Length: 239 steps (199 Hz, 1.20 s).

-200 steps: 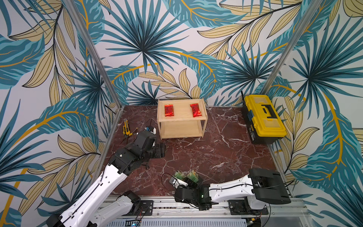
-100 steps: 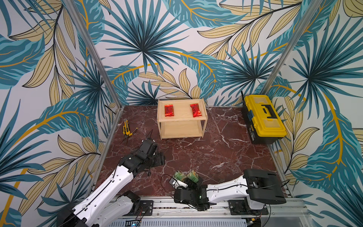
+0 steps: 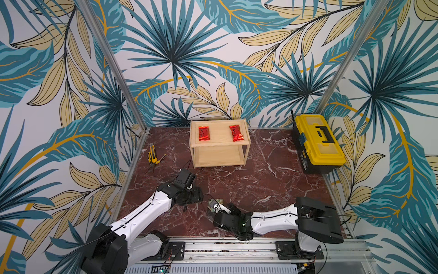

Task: Place the tea bags on the shelf by color
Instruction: Move the tea bag to the center of the board.

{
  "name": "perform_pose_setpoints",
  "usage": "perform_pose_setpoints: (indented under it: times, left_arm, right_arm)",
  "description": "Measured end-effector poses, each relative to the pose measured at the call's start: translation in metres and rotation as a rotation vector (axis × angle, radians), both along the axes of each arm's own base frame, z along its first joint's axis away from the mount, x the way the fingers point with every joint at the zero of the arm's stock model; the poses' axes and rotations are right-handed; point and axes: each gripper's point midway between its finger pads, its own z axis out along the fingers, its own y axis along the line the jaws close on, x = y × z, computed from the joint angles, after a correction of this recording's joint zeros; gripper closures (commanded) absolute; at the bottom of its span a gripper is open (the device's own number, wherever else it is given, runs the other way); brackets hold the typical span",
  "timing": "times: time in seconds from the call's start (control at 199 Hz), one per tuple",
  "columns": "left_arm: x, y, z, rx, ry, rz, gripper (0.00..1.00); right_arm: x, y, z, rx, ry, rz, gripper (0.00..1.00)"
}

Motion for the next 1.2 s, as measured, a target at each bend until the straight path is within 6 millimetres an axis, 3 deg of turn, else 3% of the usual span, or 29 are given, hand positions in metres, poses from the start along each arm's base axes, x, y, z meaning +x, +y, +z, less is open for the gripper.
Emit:
perform_pose_setpoints:
  times: [0.156, 0.347, 0.437, 0.608, 0.919, 1.201]
  left_arm:
    - [-0.005, -0.011, -0.015, -0.064, 0.016, -0.032, 0.36]
    - [-0.017, -0.032, -0.026, -0.174, 0.036, -0.097, 0.38]
    - [-0.022, -0.044, -0.025, -0.21, 0.036, -0.131, 0.41]
    - [-0.033, -0.06, -0.024, -0.267, 0.047, -0.168, 0.42]
    - [-0.043, -0.055, -0.03, -0.27, 0.068, -0.146, 0.4]
    - [-0.031, -0.065, -0.038, -0.284, 0.069, -0.158, 0.4]
  right_arm:
    - [0.013, -0.007, 0.007, 0.021, 0.022, -0.025, 0.3]
    - [0.005, 0.004, 0.058, 0.294, 0.109, -0.025, 0.35]
    - [0.011, 0.003, 0.07, 0.428, 0.177, -0.058, 0.39]
    - [0.021, -0.002, 0.058, 0.522, 0.322, -0.119, 0.45]
    - [0.034, -0.031, 0.019, 0.515, 0.446, -0.23, 0.5]
    - [0.042, -0.03, 0.015, 0.559, 0.457, -0.249, 0.5]
